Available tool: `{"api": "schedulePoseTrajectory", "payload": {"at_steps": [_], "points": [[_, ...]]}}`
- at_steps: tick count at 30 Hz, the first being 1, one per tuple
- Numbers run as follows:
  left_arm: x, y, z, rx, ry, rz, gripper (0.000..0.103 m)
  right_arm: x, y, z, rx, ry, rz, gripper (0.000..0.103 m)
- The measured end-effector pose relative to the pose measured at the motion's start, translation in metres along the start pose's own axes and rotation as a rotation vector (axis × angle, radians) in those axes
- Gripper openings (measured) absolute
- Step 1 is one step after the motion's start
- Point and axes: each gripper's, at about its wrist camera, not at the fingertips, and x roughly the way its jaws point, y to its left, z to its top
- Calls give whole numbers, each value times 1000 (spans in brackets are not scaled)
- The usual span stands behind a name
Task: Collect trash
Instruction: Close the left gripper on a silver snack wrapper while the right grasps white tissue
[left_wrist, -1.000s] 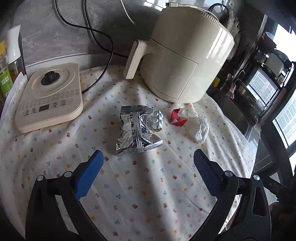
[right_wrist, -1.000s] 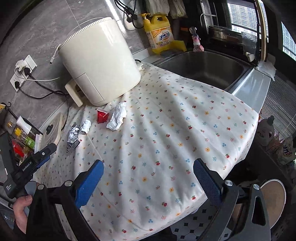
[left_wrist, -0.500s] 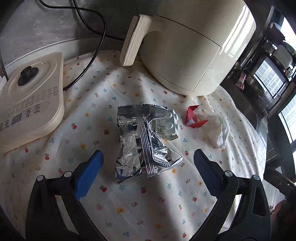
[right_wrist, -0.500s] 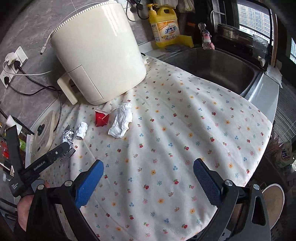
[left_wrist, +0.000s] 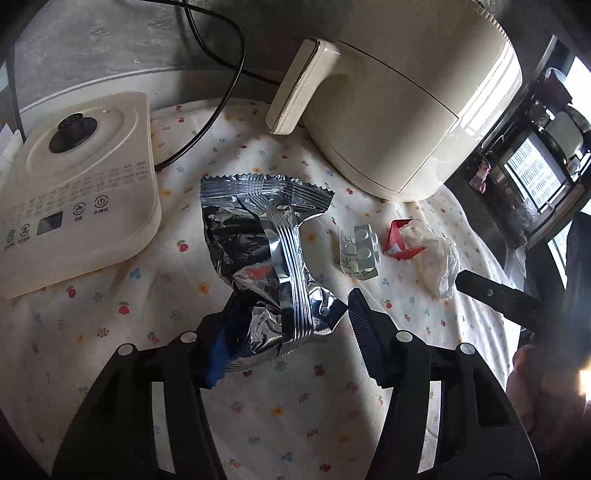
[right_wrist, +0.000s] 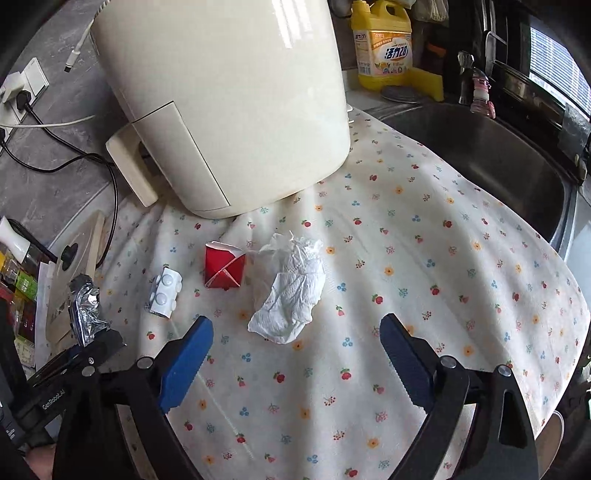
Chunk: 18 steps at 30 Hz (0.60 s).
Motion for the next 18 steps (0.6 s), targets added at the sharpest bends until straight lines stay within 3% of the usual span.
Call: {"api": "schedulePoseTrajectory", "payload": {"at_steps": [3,4,5,7,18], "points": [[-7,5,3,-12,-21,2,58,12,5,3,-12,3,-6,83],[-9,5,3,-13,-27,3,58,16,5,3,-17,11,-6,75],[-11,6,4,-15,-33,3,58,20,5,3,-24,29,-2,49],[-16,5,5,-21,-43,2,58,26,3,1,-39,80,0,13],[-39,-33,1,32,-93,-33,58,-38,-31,-27,29,4,69,10]]}}
